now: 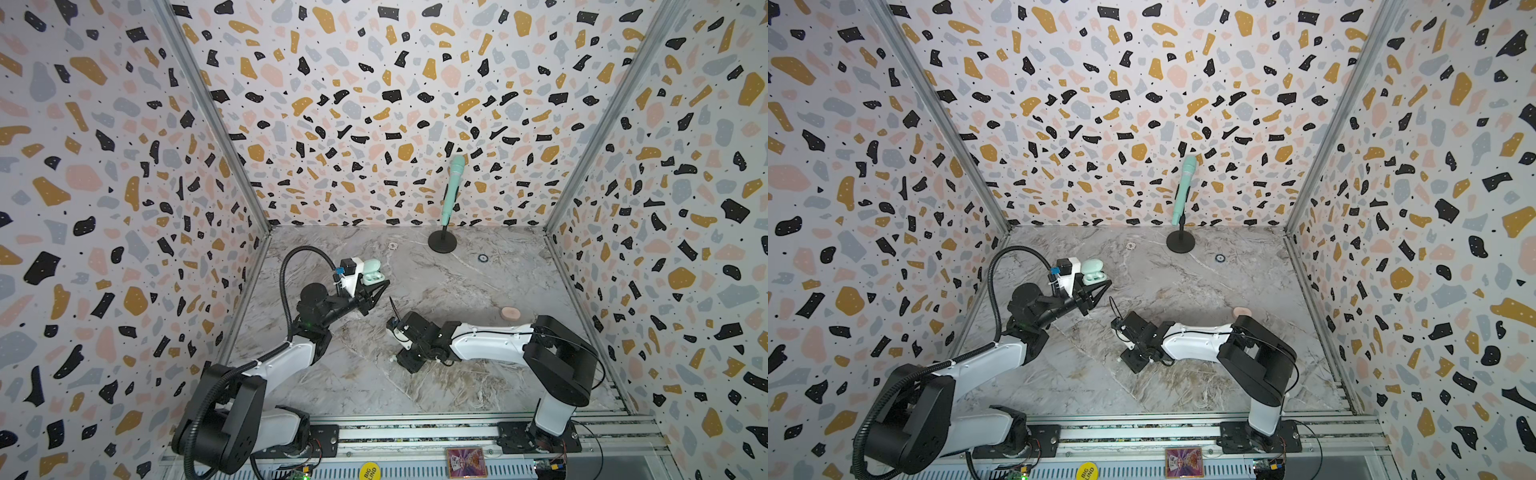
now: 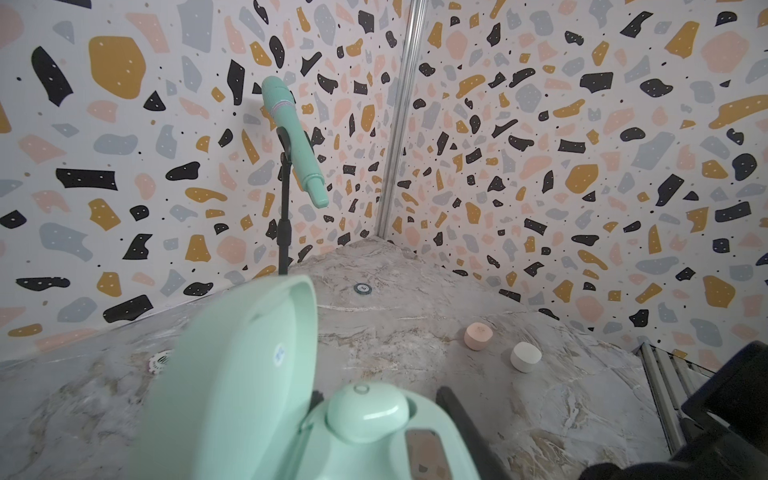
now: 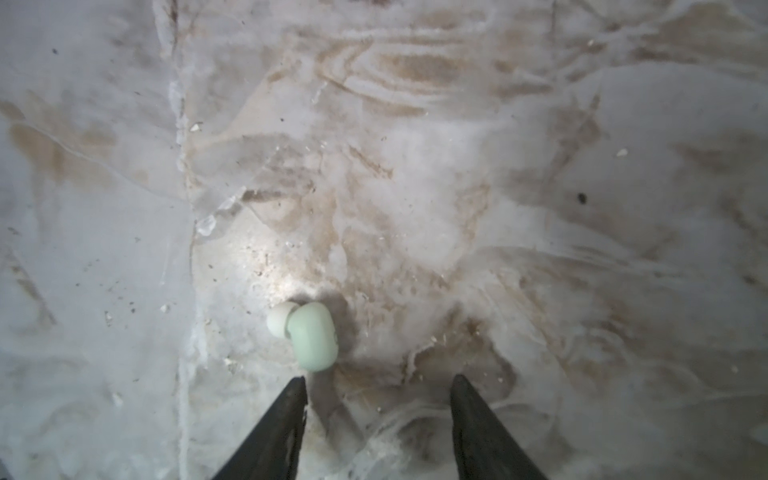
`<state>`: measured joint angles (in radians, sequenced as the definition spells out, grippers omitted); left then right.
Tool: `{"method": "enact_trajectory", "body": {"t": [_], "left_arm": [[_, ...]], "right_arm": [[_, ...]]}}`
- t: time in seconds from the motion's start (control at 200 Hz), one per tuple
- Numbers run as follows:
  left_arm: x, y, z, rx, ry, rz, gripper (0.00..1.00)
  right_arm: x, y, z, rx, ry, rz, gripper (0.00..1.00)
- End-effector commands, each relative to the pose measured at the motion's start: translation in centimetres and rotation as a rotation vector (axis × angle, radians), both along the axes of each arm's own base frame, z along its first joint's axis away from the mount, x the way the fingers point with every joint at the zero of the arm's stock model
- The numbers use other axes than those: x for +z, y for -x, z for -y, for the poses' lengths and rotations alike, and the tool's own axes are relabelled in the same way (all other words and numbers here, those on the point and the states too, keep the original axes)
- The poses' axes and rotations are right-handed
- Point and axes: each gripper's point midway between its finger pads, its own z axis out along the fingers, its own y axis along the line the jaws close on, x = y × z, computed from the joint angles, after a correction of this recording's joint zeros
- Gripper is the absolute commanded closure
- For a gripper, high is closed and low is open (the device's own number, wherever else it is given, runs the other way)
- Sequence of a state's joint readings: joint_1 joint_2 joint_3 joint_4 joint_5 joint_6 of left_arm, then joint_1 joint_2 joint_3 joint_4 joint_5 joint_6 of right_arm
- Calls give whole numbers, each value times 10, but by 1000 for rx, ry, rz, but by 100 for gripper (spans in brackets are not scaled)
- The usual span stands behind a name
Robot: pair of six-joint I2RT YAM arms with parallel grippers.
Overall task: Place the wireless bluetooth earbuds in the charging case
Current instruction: 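Open the right gripper and move it down to the second mint-green earbud, then close the right gripper on the mint-green earbud and lift it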
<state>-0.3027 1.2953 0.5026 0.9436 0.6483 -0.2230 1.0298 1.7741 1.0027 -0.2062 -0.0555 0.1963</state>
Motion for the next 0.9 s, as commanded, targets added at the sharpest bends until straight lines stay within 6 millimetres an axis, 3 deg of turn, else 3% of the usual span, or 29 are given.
{"method": "enact_trajectory", "body": {"t": [0.0, 0.731, 0.896], "left_arm": [[19, -1, -2, 6, 22, 77, 68], [16, -6, -6, 13, 16, 74, 68], [12, -7, -7, 21, 8, 66, 68]], "right_arm": [[-2, -2, -1, 18, 27, 17, 43], [-5, -36, 0, 4, 114, 108, 43], [12, -38, 4, -58, 66, 56, 43]]}}
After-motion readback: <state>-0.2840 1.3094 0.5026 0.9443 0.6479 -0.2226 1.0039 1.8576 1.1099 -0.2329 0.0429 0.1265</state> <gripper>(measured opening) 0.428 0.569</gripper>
